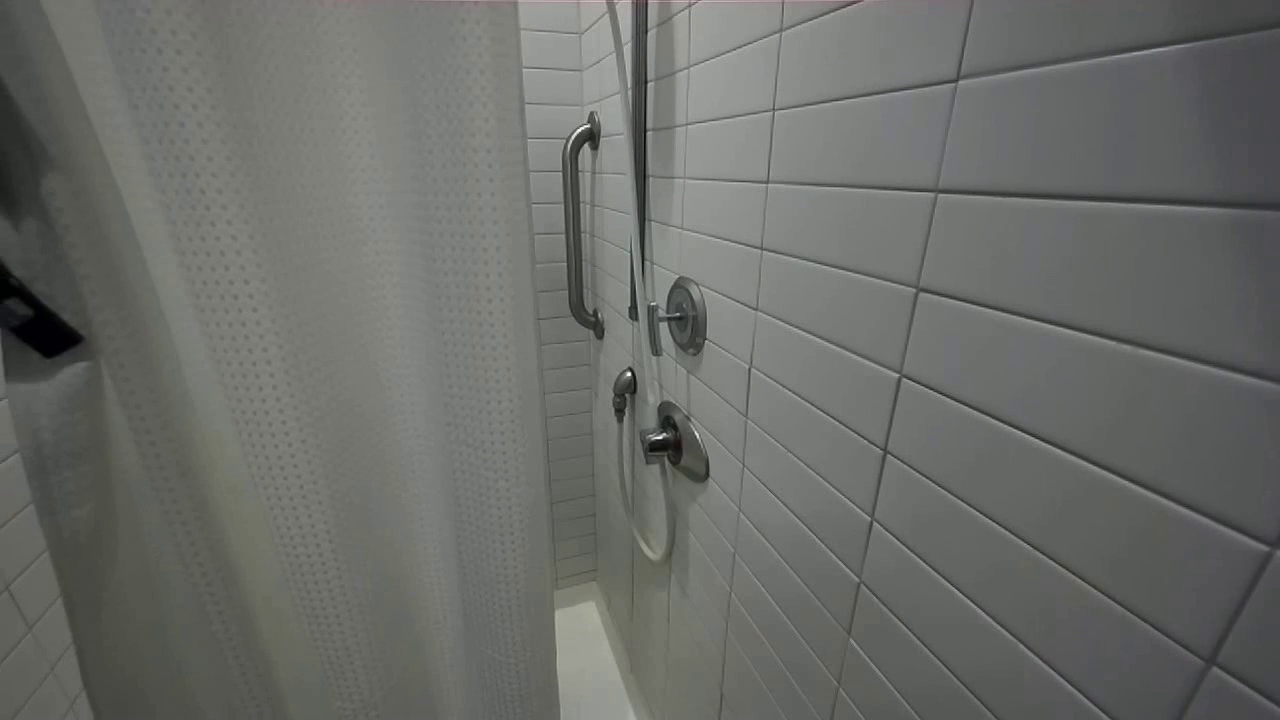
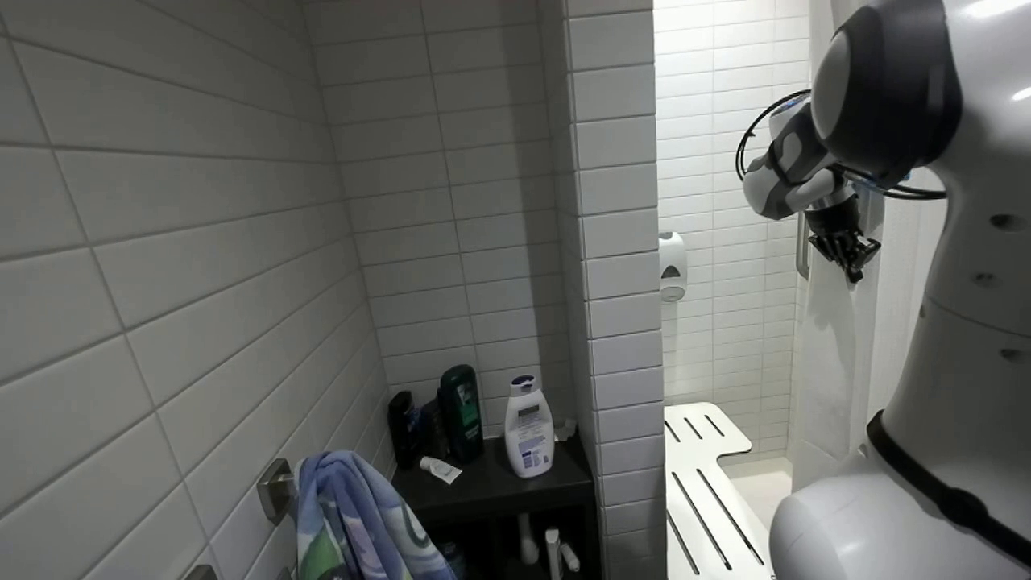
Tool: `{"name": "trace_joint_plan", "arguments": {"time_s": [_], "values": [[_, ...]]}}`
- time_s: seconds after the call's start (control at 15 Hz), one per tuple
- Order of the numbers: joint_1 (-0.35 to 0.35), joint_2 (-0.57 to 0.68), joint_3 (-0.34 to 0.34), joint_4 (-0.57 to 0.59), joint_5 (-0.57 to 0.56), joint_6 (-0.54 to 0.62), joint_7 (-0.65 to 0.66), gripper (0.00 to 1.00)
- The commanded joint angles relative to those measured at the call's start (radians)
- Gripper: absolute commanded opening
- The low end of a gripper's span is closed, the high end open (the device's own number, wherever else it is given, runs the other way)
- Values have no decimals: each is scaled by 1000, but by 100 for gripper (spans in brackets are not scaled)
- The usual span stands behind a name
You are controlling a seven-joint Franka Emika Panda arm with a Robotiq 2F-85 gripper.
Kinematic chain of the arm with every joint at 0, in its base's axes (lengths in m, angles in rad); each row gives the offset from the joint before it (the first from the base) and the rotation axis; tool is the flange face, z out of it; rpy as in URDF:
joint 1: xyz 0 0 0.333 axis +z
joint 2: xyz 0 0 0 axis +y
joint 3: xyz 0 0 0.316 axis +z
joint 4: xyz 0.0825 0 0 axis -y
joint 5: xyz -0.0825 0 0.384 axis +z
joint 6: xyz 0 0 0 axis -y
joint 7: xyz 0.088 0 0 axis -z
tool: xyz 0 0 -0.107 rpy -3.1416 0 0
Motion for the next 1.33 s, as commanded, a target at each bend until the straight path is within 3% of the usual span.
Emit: {"name": "trace_joint_plan", "arguments": {"time_s": [0.0,1.27], "values": [[-18,70,1,63,46,-45,-15,0],[-101,238,-9,270,69,-173,1,0]]}}
